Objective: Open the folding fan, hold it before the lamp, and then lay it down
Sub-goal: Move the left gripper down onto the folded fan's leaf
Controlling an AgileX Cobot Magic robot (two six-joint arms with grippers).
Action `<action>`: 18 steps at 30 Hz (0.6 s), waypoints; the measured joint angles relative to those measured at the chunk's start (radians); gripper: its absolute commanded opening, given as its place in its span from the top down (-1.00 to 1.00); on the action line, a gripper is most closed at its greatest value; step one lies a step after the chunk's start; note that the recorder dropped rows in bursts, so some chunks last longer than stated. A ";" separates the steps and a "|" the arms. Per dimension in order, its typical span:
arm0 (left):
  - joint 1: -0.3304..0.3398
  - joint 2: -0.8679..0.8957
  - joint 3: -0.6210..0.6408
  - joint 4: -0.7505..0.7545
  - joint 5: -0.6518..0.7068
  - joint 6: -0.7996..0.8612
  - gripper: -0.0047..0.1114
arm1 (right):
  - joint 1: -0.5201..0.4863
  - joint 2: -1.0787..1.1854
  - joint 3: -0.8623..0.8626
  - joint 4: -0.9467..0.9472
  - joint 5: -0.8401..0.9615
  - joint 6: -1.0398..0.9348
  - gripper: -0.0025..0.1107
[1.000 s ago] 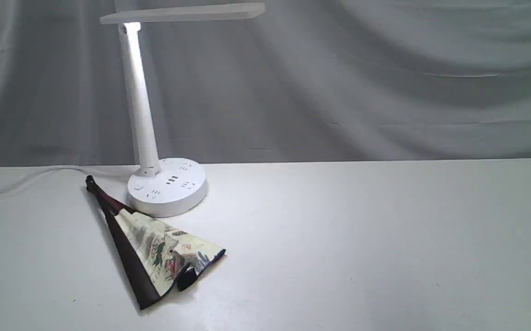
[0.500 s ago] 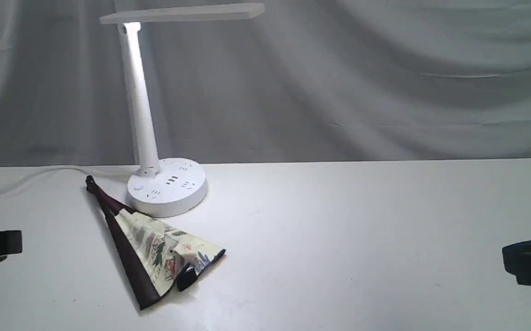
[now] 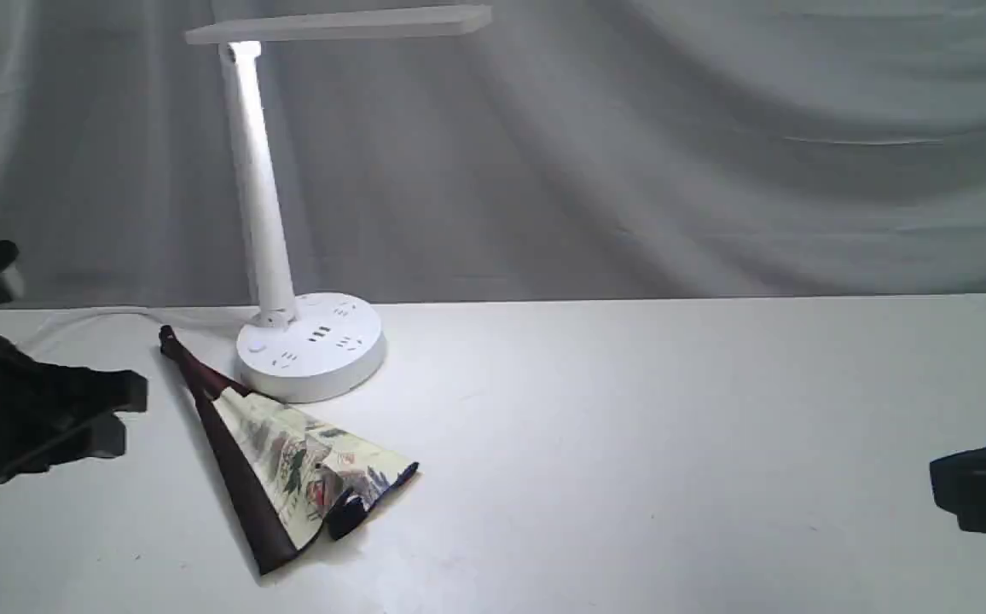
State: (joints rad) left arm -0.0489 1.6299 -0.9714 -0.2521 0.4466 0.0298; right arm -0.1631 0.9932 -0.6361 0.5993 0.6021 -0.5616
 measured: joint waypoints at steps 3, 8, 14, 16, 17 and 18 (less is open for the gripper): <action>-0.051 0.064 -0.065 -0.002 0.032 0.000 0.06 | 0.000 0.000 0.000 0.000 0.003 -0.002 0.48; -0.120 0.140 -0.157 -0.004 0.027 -0.037 0.06 | 0.000 0.000 0.000 0.000 0.003 -0.004 0.48; -0.154 0.256 -0.269 -0.015 0.047 -0.201 0.06 | 0.000 0.000 0.000 0.000 0.003 -0.004 0.48; -0.154 0.293 -0.304 -0.026 0.072 -0.233 0.06 | 0.000 0.000 0.000 0.000 0.003 -0.004 0.48; -0.154 0.312 -0.318 -0.030 0.082 -0.241 0.06 | 0.000 0.000 0.000 0.000 0.003 -0.004 0.48; -0.154 0.327 -0.334 -0.040 0.090 -0.250 0.06 | 0.000 0.000 0.000 0.000 0.003 -0.004 0.48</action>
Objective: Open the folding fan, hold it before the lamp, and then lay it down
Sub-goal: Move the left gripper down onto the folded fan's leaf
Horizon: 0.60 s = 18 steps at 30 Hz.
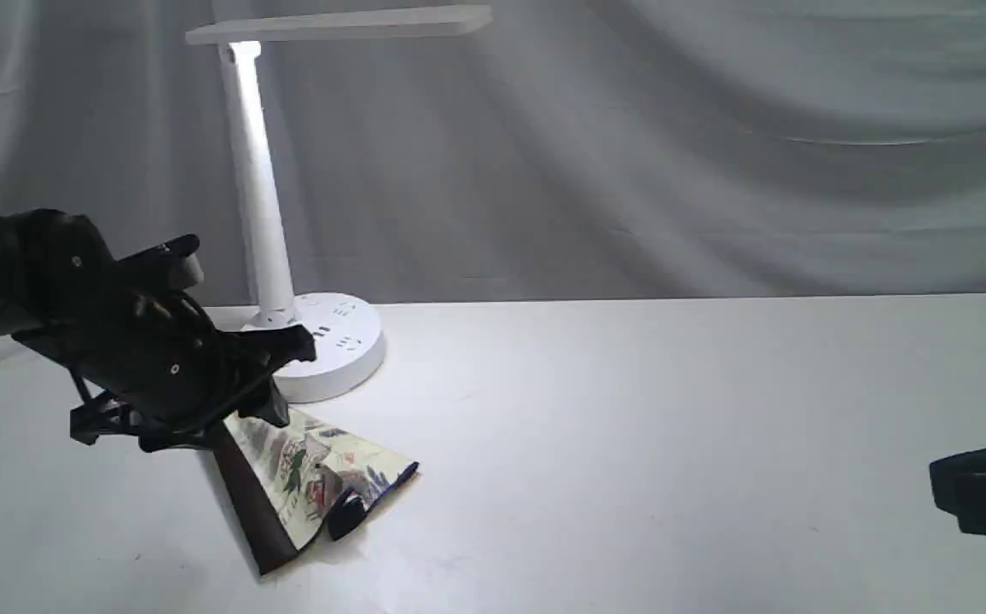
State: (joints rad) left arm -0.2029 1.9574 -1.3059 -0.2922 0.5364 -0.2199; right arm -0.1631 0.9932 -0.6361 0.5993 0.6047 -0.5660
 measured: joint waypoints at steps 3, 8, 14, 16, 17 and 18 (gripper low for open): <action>0.000 0.037 -0.026 -0.034 0.009 -0.017 0.06 | 0.000 0.000 0.000 0.000 0.000 -0.004 0.48; -0.005 0.091 -0.052 -0.060 0.013 -0.032 0.06 | 0.000 0.000 0.000 0.000 0.000 -0.004 0.48; -0.050 0.126 -0.088 -0.044 0.026 -0.044 0.06 | 0.000 0.000 0.000 0.000 0.000 -0.004 0.48; -0.074 0.134 -0.109 0.014 0.026 -0.087 0.06 | 0.000 0.000 0.000 0.000 0.000 -0.004 0.48; -0.083 0.137 -0.116 0.042 0.028 -0.110 0.06 | 0.000 0.000 0.000 0.000 0.000 -0.004 0.48; -0.095 0.143 -0.129 0.110 0.040 -0.175 0.06 | 0.000 0.000 0.000 0.000 0.000 -0.004 0.48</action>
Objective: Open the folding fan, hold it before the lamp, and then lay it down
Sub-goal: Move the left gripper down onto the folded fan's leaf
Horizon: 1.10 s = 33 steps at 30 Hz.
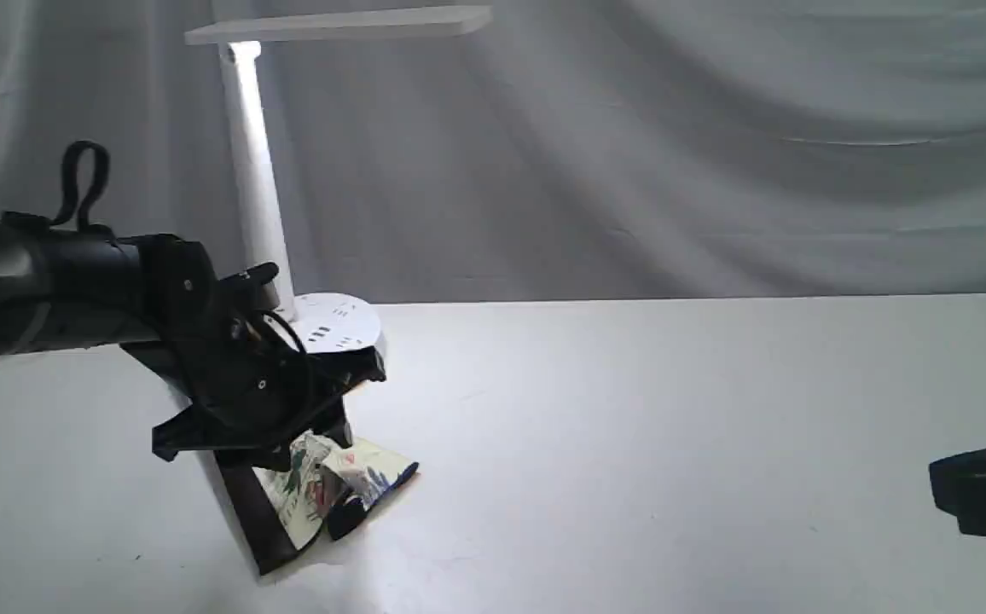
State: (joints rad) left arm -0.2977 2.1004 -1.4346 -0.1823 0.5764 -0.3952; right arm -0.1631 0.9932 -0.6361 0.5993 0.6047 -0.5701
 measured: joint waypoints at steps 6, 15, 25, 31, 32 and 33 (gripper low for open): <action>-0.017 0.022 -0.049 0.296 0.141 -0.368 0.06 | 0.000 0.000 0.000 0.000 0.004 -0.002 0.48; -0.018 0.023 -0.057 0.286 0.053 -0.452 0.06 | 0.000 0.000 0.000 0.000 0.004 -0.004 0.48; -0.018 0.067 -0.057 0.235 -0.030 -0.460 0.06 | 0.000 0.000 0.000 0.000 0.007 -0.004 0.48; -0.018 0.063 -0.057 0.235 -0.004 -0.444 0.06 | 0.000 0.000 0.000 0.033 0.027 -0.015 0.48; -0.018 0.057 -0.057 0.261 0.011 -0.441 0.06 | 0.000 0.000 0.000 0.040 0.029 -0.026 0.48; -0.018 0.051 -0.057 0.290 0.027 -0.441 0.06 | 0.000 0.000 0.000 0.053 0.029 -0.045 0.48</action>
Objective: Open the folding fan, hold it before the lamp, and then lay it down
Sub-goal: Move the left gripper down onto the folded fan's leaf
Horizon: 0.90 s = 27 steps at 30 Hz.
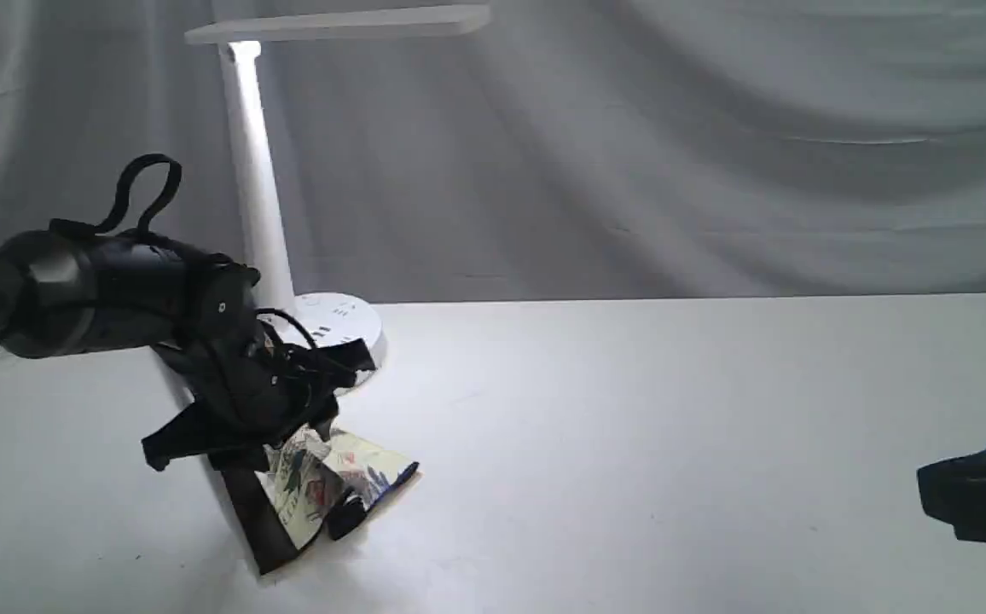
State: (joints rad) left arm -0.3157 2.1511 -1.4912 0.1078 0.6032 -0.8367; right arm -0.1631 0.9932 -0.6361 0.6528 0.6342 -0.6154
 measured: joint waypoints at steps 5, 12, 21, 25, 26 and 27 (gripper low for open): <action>0.010 -0.015 0.000 0.030 0.027 -0.022 0.06 | 0.000 0.000 0.000 0.052 -0.010 -0.069 0.48; 0.012 0.034 0.000 -0.083 0.001 -0.043 0.06 | 0.000 0.000 0.000 0.062 -0.010 -0.093 0.48; 0.012 0.052 0.000 -0.131 -0.038 -0.043 0.25 | 0.000 0.000 0.000 0.062 -0.010 -0.096 0.48; 0.012 0.052 0.000 -0.150 -0.038 -0.052 0.46 | 0.000 0.000 0.000 0.062 -0.010 -0.096 0.48; 0.012 0.052 0.000 -0.154 -0.032 -0.054 0.47 | 0.000 0.000 0.000 0.062 -0.010 -0.096 0.48; 0.012 0.052 0.000 -0.159 -0.026 -0.054 0.47 | 0.000 0.000 0.000 0.062 -0.010 -0.096 0.48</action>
State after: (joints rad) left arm -0.3032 2.2030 -1.4912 -0.0512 0.5768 -0.8907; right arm -0.1631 0.9932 -0.6361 0.7149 0.6238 -0.7111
